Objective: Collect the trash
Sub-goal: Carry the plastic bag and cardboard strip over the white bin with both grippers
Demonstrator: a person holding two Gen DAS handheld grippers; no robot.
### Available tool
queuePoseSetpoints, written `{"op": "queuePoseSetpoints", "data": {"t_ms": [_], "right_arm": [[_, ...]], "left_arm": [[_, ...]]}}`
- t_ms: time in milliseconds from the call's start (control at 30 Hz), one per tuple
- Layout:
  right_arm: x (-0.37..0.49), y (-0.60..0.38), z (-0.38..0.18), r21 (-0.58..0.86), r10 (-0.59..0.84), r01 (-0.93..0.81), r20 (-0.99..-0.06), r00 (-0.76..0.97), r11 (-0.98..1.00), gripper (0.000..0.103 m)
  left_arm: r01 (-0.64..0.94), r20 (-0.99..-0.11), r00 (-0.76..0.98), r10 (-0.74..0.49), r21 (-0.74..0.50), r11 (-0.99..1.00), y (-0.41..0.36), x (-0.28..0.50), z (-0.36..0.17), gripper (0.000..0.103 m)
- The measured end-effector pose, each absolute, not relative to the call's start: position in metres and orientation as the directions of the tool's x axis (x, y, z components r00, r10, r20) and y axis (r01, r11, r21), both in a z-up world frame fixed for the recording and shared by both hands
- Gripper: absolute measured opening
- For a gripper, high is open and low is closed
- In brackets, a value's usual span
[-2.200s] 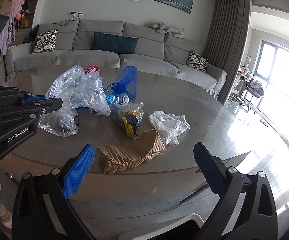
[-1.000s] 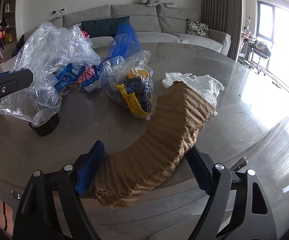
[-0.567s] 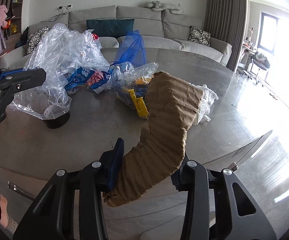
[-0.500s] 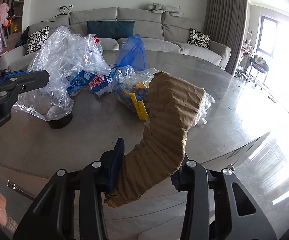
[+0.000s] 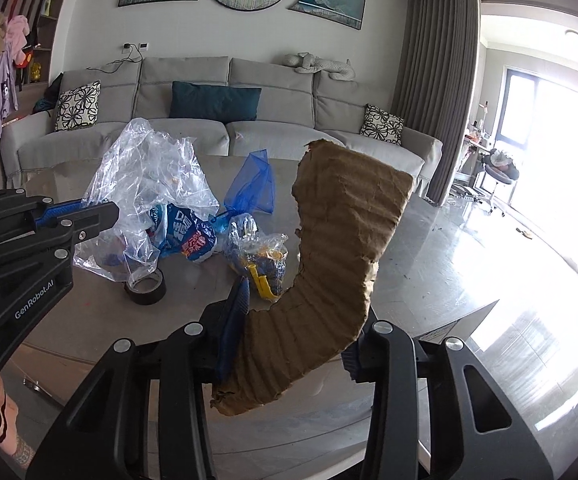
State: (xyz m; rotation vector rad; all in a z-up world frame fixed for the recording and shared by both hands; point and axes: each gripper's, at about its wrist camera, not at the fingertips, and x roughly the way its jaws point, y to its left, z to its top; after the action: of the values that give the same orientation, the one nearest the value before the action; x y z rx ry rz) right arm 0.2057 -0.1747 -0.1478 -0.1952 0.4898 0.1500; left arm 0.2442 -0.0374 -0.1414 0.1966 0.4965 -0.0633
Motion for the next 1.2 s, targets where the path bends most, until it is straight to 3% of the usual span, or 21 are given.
{"op": "queuePoseSetpoints", "data": {"t_ms": [367,667,1200], "right_arm": [[0.169,-0.191,-0.135,-0.199,0.044,-0.150,-0.454,0.890,0.969,0.042],[0.132,-0.233,-0.126,-0.252,-0.096,-0.022,-0.447,0.889,0.968,0.042],[0.088,-0.301,-0.156,-0.253,-0.259,0.149,-0.486,0.834,0.956,0.043]], "left_arm": [[0.190,-0.466,0.878,-0.105,0.139,0.972,-0.061,0.220,-0.134,0.007],[0.328,-0.463,0.853,-0.239,0.119,0.937,-0.109,0.192,-0.136,0.007],[0.514,-0.521,0.765,-0.378,0.140,0.846,-0.208,0.148,-0.171,0.007]]}}
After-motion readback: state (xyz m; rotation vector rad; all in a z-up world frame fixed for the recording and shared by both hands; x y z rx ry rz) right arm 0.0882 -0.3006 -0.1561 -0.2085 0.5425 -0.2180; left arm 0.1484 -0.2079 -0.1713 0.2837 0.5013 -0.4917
